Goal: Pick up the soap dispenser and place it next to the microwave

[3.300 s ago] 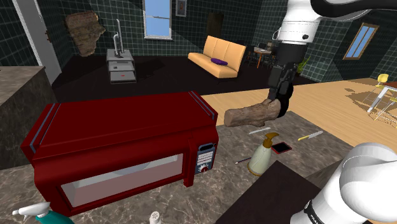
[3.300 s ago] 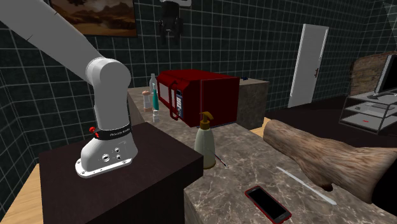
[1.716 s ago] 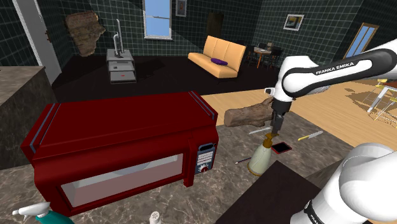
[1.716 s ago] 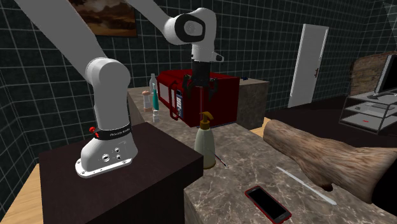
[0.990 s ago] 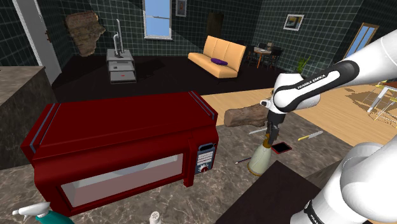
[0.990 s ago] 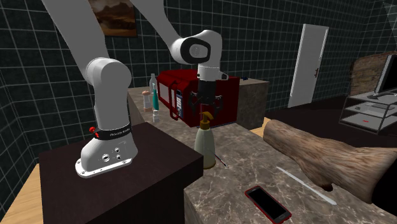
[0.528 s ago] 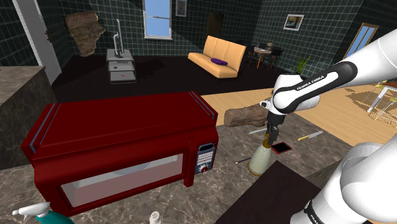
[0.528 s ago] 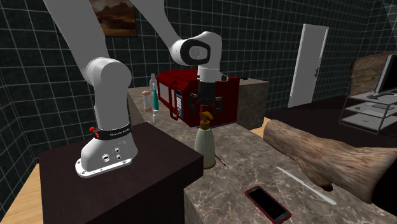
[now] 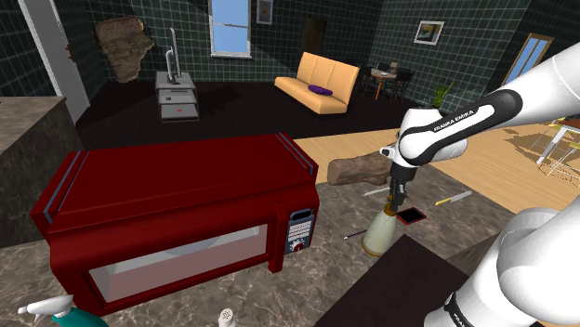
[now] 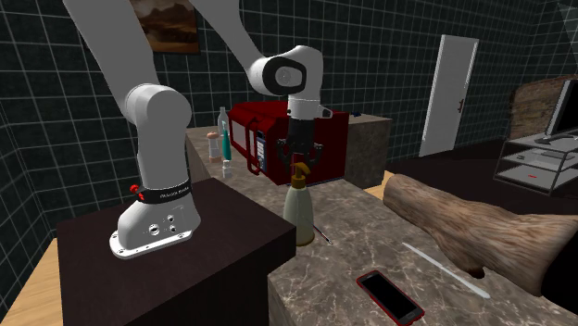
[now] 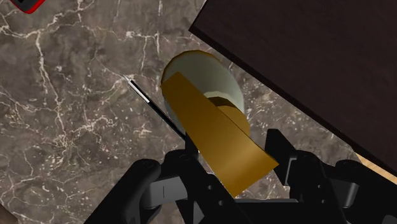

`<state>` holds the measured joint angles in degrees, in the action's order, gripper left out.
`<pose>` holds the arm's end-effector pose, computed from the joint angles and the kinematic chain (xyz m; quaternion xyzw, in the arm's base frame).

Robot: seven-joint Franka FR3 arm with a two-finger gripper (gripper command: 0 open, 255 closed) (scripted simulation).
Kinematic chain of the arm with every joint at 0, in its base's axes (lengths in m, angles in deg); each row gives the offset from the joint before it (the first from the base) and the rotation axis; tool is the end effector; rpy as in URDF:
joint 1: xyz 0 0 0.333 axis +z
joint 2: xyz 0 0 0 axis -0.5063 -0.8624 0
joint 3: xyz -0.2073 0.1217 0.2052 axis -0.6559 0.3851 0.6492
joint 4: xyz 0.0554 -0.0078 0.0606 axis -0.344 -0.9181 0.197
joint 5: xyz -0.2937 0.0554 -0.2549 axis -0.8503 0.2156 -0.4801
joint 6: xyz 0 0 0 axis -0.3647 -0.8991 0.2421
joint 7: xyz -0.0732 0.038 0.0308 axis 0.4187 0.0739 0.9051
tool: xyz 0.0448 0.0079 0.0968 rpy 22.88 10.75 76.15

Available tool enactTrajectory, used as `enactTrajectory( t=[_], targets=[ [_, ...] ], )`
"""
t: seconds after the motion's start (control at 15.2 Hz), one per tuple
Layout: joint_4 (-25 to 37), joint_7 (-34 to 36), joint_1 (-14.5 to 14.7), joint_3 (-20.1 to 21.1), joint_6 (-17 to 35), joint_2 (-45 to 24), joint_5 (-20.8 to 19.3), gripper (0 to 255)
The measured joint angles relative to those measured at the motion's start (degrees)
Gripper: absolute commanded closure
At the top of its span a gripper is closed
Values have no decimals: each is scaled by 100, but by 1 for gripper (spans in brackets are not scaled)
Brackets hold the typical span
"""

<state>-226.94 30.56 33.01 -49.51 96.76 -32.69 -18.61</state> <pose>0.3292 -0.1912 0.2915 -0.9597 -0.2774 0.0385 0.0238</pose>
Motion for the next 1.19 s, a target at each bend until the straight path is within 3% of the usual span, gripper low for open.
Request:
enactTrajectory(
  t=[0.2, 1.19],
  targets=[
    [12, 12, -8, 14, -50, 40, -11, 255],
    [507, 188, -167, 402, -1536, 1045, -121, 255]
  ],
)
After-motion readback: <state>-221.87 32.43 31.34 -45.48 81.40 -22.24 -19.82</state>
